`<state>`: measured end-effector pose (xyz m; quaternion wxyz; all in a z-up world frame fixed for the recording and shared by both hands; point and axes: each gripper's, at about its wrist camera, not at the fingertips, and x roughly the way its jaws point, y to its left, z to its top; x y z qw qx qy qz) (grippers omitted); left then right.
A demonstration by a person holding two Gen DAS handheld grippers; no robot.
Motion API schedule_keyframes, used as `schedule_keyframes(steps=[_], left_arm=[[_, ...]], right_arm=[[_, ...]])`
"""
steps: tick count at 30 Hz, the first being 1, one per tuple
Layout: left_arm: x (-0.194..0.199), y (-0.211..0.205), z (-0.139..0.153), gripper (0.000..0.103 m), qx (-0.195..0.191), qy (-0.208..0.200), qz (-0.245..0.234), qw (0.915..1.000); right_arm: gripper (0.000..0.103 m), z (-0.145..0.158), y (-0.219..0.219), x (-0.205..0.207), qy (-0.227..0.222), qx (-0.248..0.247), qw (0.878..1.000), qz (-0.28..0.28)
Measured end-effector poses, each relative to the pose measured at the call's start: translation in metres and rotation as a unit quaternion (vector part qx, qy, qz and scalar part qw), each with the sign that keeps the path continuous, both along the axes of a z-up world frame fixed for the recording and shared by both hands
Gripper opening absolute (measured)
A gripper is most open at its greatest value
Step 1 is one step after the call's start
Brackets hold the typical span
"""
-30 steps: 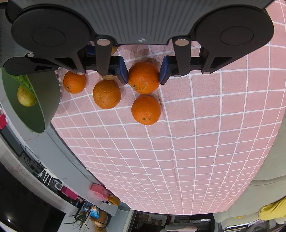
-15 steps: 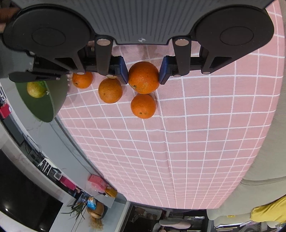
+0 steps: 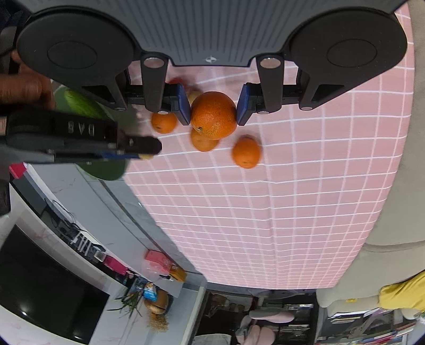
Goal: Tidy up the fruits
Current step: 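Carry the orange into the colander with the left tool while the right tool drops the longan there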
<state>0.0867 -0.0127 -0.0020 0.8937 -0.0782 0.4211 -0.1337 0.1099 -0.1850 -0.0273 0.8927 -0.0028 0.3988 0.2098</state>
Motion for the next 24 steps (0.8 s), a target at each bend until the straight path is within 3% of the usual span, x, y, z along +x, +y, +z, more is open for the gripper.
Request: schedule_keyframes(steps=[11, 24], left_arm=[[0.01, -0.071, 0.026, 0.042, 0.008, -0.024, -0.065, 0.9976], [0.022, -0.144, 0.014, 0.042, 0.025, -0.017, -0.122, 0.992]], right_arm=[[0.019, 0.03, -0.089, -0.009, -0.02, 0.02, 0.997, -0.072], [0.019, 0.024, -0.168, -0.03, -0.005, 0.011, 0.99, -0.138]])
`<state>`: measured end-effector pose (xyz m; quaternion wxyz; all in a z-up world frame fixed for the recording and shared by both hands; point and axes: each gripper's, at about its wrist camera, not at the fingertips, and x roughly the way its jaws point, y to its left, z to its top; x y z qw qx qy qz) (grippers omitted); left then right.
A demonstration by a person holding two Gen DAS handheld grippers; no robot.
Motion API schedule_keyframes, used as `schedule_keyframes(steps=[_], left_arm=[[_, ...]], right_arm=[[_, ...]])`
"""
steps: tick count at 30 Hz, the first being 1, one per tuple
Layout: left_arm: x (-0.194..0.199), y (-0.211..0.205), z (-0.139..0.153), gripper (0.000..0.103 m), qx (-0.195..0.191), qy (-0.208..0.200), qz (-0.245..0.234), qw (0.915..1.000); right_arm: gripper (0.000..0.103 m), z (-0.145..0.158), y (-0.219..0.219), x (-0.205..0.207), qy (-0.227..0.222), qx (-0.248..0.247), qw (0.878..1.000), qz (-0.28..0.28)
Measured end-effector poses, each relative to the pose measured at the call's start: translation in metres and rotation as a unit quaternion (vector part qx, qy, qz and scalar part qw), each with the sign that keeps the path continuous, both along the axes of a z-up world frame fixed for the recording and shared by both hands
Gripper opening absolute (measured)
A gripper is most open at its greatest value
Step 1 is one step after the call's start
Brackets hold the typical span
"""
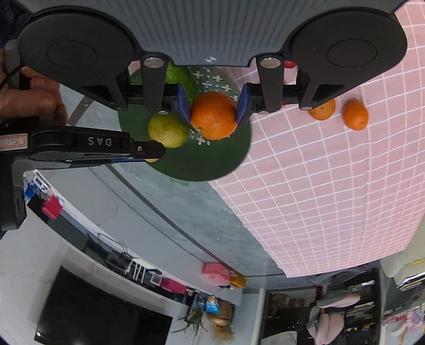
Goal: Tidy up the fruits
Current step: 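Carry the orange into the colander with the left tool while the right tool drops the longan there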
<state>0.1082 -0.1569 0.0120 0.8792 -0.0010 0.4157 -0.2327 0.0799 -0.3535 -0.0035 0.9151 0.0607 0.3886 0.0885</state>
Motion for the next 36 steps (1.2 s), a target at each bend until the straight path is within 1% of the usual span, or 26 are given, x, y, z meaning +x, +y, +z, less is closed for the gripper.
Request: schedule_keyframes(steps=[2, 4, 8, 11, 13, 18, 19, 22, 28, 31, 32, 34, 36], left_arm=[[0.001, -0.007, -0.006, 0.042, 0.01, 0.004, -0.005, 0.9999], [0.005, -0.014, -0.013, 0.042, 0.029, 0.01, -0.011, 0.9995], [0.019, -0.035, -0.029, 0.042, 0.087, 0.014, -0.036, 0.9955], [0.026, -0.049, -0.039, 0.042, 0.127, 0.017, -0.066, 0.9896], [0.03, -0.057, -0.047, 0.042, 0.158, 0.021, -0.085, 0.9835], [0.036, -0.066, -0.064, 0.042, 0.19, 0.048, -0.106, 0.9749], [0.036, -0.067, -0.067, 0.042, 0.194, 0.051, -0.107, 0.9739], [0.041, -0.067, -0.069, 0.042, 0.186, 0.059, -0.104, 0.9753], [0.043, -0.068, -0.067, 0.043, 0.183, 0.065, -0.097, 0.9761], [0.043, -0.065, -0.061, 0.049, 0.184, 0.06, -0.086, 0.9773], [0.043, -0.063, -0.059, 0.049, 0.18, 0.058, -0.085, 0.9784], [0.041, -0.057, -0.052, 0.051, 0.165, 0.052, -0.08, 0.9817], [0.039, -0.05, -0.045, 0.053, 0.146, 0.05, -0.077, 0.985]], right_arm=[[0.019, -0.003, -0.004, 0.001, 0.009, -0.002, 1.0, -0.003], [0.019, -0.01, -0.005, 0.003, 0.029, -0.012, 0.999, -0.002], [0.019, -0.033, -0.002, 0.009, 0.076, -0.039, 0.996, 0.008], [0.018, -0.048, 0.004, 0.014, 0.098, -0.06, 0.993, 0.02], [0.019, -0.054, 0.006, 0.017, 0.11, -0.07, 0.991, 0.028], [0.019, -0.067, 0.011, 0.026, 0.13, -0.093, 0.987, 0.037], [0.019, -0.067, 0.011, 0.027, 0.13, -0.095, 0.986, 0.039], [0.022, -0.066, 0.015, 0.028, 0.131, -0.098, 0.986, 0.043], [0.024, -0.063, 0.015, 0.026, 0.133, -0.098, 0.985, 0.043], [0.025, -0.059, 0.016, 0.025, 0.129, -0.099, 0.986, 0.042], [0.026, -0.058, 0.016, 0.025, 0.127, -0.097, 0.986, 0.041], [0.033, -0.055, 0.016, 0.026, 0.119, -0.093, 0.988, 0.038], [0.033, -0.051, 0.017, 0.026, 0.112, -0.093, 0.989, 0.037]])
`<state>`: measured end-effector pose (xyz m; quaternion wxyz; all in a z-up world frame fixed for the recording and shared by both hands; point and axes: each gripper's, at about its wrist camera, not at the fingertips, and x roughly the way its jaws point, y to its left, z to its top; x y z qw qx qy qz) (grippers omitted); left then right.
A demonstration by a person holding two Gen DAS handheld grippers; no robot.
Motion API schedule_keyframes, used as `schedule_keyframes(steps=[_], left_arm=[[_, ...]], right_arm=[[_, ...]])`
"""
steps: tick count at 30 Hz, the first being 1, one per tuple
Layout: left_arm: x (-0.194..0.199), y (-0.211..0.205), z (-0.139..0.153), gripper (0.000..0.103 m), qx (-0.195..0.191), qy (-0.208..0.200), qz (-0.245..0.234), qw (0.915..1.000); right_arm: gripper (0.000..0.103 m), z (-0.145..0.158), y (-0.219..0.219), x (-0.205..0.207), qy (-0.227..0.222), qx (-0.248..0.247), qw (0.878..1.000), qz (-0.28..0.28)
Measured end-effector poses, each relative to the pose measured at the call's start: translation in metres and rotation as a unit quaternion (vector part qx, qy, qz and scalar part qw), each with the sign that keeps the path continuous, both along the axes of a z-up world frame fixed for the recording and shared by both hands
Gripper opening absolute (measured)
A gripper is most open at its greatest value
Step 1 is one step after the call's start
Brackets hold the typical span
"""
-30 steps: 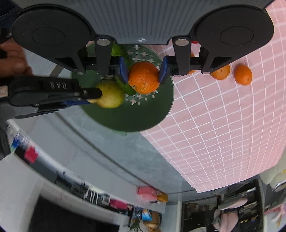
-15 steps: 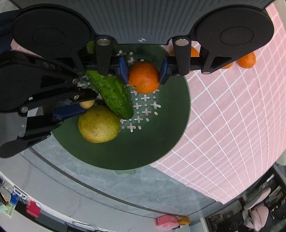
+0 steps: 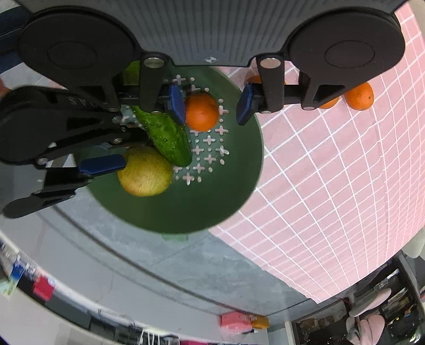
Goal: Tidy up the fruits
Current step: 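Carry the orange into the colander with the left tool while the right tool drops the longan there, then move the left tool to another orange while the right tool approaches the red fruit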
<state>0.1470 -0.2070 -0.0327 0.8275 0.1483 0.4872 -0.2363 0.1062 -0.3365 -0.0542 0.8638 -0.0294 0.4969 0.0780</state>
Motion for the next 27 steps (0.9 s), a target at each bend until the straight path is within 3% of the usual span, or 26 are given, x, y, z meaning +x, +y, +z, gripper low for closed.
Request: schedule_keyframes(steps=[8, 16, 27], left_arm=[[-0.019, 0.052, 0.021, 0.06, -0.042, -0.022, 0.051, 0.9976], [-0.042, 0.127, 0.018, 0.06, -0.046, -0.024, 0.11, 0.9926], [-0.051, 0.186, -0.001, 0.062, -0.068, -0.013, 0.167, 0.9835]], right_arm=[[0.034, 0.021, 0.006, 0.0, -0.039, 0.019, 0.999, -0.004], [0.034, 0.047, 0.047, 0.007, -0.081, 0.046, 0.995, 0.025], [0.034, 0.029, 0.108, 0.014, -0.069, 0.033, 0.994, 0.077]])
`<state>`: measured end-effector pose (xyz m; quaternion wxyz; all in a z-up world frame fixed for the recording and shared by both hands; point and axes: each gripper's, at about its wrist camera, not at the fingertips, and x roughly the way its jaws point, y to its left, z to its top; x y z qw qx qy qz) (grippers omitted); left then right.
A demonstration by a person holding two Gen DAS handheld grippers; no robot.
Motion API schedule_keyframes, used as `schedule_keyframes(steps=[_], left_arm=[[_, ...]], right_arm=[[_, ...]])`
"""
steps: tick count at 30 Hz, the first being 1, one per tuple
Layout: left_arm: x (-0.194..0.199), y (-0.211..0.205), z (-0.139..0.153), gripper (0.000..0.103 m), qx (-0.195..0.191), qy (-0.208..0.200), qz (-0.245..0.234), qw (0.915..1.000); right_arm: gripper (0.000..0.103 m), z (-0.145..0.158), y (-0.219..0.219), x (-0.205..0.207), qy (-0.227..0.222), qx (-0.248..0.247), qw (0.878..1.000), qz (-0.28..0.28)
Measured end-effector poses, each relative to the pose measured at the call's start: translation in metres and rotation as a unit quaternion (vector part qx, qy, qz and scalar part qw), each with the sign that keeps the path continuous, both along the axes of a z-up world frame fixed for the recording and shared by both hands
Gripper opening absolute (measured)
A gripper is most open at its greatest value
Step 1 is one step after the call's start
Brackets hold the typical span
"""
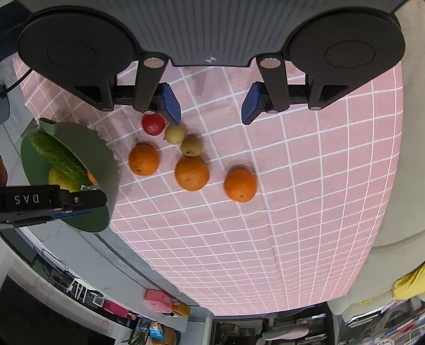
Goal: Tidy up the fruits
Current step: 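Move the left tool to another orange while the right tool approaches the red fruit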
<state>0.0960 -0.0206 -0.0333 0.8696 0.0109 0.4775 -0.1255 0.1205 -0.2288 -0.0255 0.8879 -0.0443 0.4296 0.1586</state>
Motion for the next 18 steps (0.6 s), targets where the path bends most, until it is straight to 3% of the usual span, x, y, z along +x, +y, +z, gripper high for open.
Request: schedule_keyframes(steps=[18], left_arm=[[0.041, 0.035, -0.022, 0.063, -0.026, -0.004, 0.021, 0.9994]], right_arm=[[0.033, -0.043, 0.064, -0.012, -0.002, -0.045, 0.995, 0.086]])
